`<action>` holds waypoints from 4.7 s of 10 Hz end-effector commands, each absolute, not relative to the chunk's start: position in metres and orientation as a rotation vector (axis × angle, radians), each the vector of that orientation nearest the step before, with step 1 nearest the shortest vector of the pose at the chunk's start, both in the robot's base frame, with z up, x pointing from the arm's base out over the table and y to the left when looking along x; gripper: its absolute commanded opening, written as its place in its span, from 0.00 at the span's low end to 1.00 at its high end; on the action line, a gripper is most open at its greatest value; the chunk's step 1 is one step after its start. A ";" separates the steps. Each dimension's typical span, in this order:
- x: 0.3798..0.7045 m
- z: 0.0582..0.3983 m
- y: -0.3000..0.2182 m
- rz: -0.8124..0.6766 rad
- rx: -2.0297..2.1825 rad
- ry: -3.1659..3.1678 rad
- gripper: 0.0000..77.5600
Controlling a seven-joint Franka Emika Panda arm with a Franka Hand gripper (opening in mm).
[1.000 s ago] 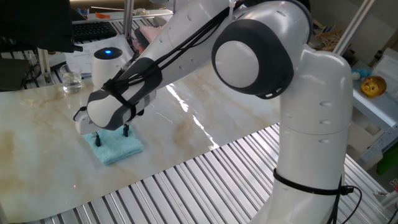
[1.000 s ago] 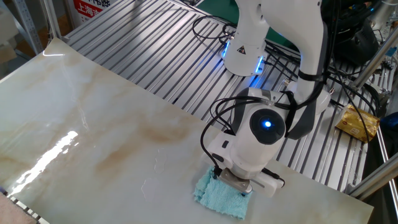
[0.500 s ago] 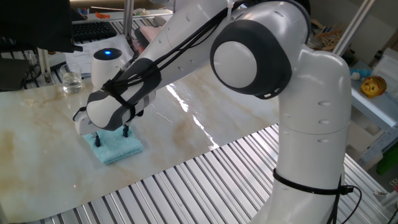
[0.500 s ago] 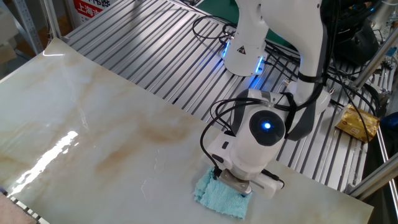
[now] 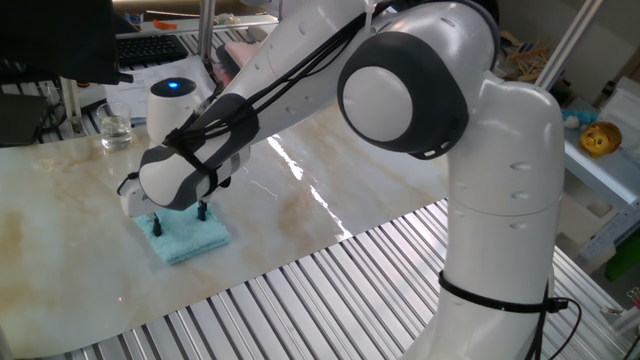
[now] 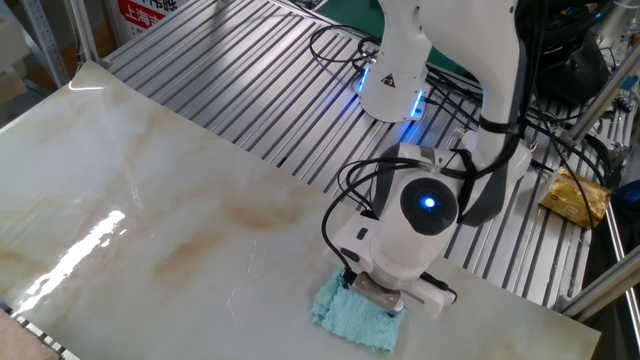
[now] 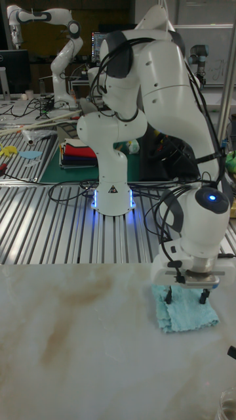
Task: Clean the tabletop with a sponge
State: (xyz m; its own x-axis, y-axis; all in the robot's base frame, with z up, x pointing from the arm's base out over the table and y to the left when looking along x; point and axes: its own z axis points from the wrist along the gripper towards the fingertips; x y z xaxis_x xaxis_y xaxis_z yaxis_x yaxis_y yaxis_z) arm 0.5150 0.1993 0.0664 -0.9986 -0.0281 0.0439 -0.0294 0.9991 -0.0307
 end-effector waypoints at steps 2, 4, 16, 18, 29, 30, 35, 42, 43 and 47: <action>0.516 0.064 0.201 0.034 0.068 -3.098 1.00; 0.516 0.064 0.201 0.043 0.079 -3.098 1.00; 0.516 0.064 0.201 0.062 0.089 -3.091 0.02; 0.516 0.064 0.201 0.062 0.089 -3.091 0.02; 0.497 0.138 0.169 0.076 0.018 -3.064 0.02; 0.496 0.140 0.167 0.082 0.013 -3.068 0.02; 0.500 0.137 0.139 0.113 0.040 -3.071 0.02; 0.484 0.147 0.065 0.255 -0.011 -3.080 0.02; 0.478 0.150 0.053 0.272 -0.034 -3.090 0.02; 0.469 0.150 0.031 0.361 -0.172 -3.090 0.02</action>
State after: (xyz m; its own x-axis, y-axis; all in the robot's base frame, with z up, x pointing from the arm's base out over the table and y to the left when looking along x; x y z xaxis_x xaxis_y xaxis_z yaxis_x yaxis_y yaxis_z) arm 0.4722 0.0381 0.1484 -0.9963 0.0813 0.0293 0.0735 0.9751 -0.2090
